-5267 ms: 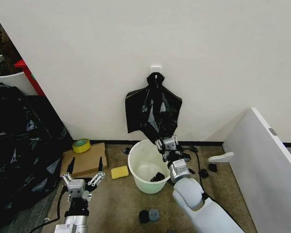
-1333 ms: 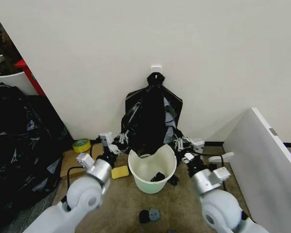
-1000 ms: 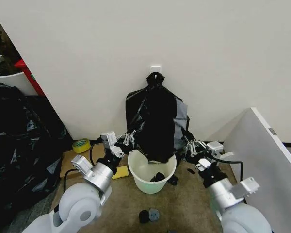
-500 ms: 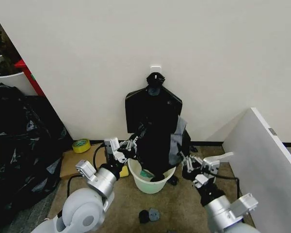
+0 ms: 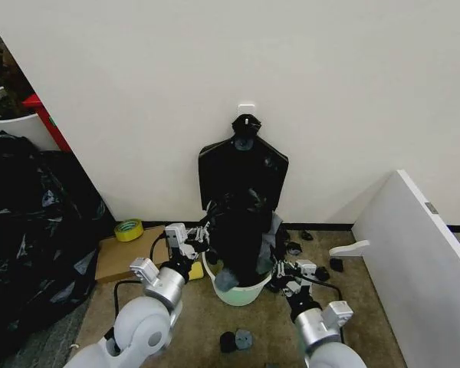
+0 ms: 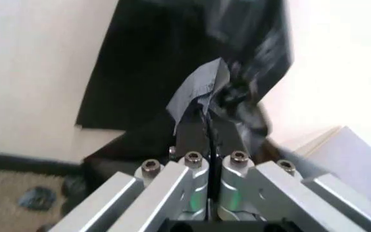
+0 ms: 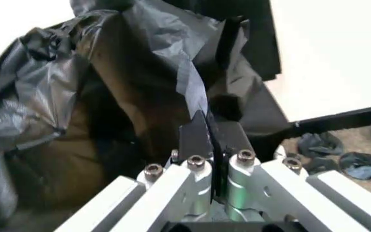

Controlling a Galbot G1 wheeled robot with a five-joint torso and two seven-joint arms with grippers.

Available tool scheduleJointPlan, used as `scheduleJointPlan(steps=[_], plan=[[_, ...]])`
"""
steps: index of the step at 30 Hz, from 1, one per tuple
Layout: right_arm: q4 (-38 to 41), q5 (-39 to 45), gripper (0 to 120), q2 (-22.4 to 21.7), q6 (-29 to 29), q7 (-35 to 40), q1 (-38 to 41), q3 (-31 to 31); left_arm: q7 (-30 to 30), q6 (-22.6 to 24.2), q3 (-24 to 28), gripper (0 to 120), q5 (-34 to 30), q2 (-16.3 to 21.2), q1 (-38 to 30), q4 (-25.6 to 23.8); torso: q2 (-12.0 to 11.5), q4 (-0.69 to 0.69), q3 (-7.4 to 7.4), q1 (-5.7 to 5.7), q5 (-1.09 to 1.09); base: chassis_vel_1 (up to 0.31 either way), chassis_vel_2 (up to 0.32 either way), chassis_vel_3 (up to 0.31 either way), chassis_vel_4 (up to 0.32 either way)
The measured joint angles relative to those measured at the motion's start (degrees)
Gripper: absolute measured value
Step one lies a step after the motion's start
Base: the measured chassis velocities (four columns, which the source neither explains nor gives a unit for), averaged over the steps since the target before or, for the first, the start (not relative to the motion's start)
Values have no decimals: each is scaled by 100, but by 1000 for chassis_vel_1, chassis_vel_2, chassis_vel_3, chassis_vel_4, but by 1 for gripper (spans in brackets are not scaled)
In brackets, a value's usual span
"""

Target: Place the garbage bag over the trash bin.

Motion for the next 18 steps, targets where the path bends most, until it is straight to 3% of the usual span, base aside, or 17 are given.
scheduleJointPlan(steps=[5, 9, 18], plan=[[109, 1, 0, -153, -228, 232, -109, 179, -135, 65, 180, 0, 16, -508, -110, 373, 0, -1, 0, 0, 0, 0, 0, 0, 0], [294, 151, 0, -228, -471, 402, -246, 261, -342, 220, 359, 0, -105, -687, -202, 453, -1, -2, 0, 0, 0, 0, 0, 0, 0], [914, 423, 0, -405, -907, 590, -749, 467, -713, 568, 413, 0, -284, -579, 51, 238, 0, -2, -1, 0, -1, 0, 0, 0, 0]])
